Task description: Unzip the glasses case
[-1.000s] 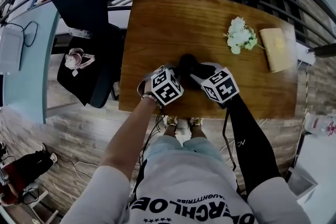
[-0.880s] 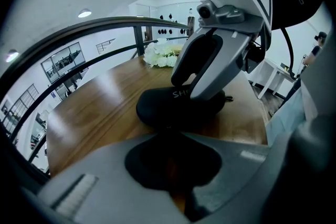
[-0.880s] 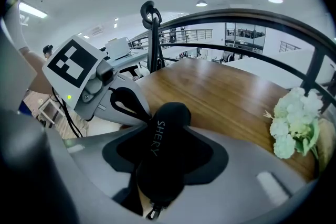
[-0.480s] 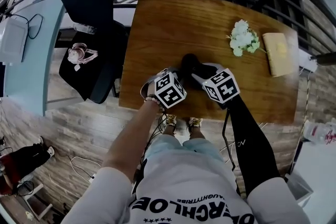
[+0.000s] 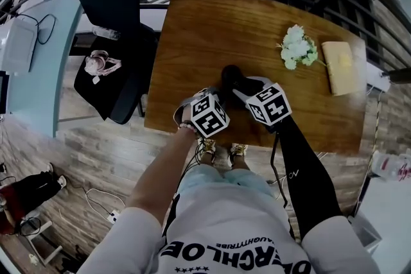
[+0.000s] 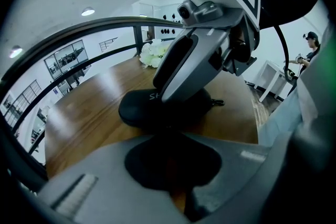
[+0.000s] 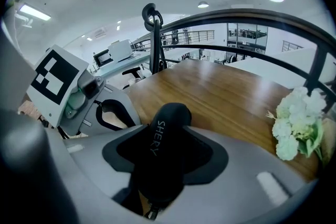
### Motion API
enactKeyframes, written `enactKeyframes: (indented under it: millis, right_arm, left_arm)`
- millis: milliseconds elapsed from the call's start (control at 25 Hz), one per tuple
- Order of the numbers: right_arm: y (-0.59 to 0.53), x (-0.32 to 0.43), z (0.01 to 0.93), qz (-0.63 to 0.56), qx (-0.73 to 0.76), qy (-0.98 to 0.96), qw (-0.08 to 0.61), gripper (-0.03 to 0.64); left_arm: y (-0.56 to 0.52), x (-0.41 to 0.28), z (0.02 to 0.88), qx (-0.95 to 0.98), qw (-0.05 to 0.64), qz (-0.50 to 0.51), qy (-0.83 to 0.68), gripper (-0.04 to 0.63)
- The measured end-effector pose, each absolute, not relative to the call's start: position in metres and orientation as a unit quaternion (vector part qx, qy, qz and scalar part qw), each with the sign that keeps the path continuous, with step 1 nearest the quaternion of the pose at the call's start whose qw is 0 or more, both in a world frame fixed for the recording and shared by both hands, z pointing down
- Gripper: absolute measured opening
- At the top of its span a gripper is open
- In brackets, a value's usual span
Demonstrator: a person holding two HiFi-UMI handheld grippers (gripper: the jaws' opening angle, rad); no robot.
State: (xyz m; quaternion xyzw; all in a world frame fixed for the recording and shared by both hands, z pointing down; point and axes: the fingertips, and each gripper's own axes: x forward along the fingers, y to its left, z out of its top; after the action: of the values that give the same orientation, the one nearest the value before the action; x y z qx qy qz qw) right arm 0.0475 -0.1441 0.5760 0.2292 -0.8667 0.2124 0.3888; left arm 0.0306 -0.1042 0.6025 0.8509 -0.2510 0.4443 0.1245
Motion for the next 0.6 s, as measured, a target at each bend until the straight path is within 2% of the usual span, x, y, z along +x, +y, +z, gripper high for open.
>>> enactKeyframes:
  millis: [600]
  right_arm:
    - [-0.144, 0.047, 0.576, 0.213, 0.23, -0.87, 0.381, 0.224]
  left_arm:
    - [-0.077, 0.058, 0.601, 0.859, 0.136, 0.431, -0.242, 0.112]
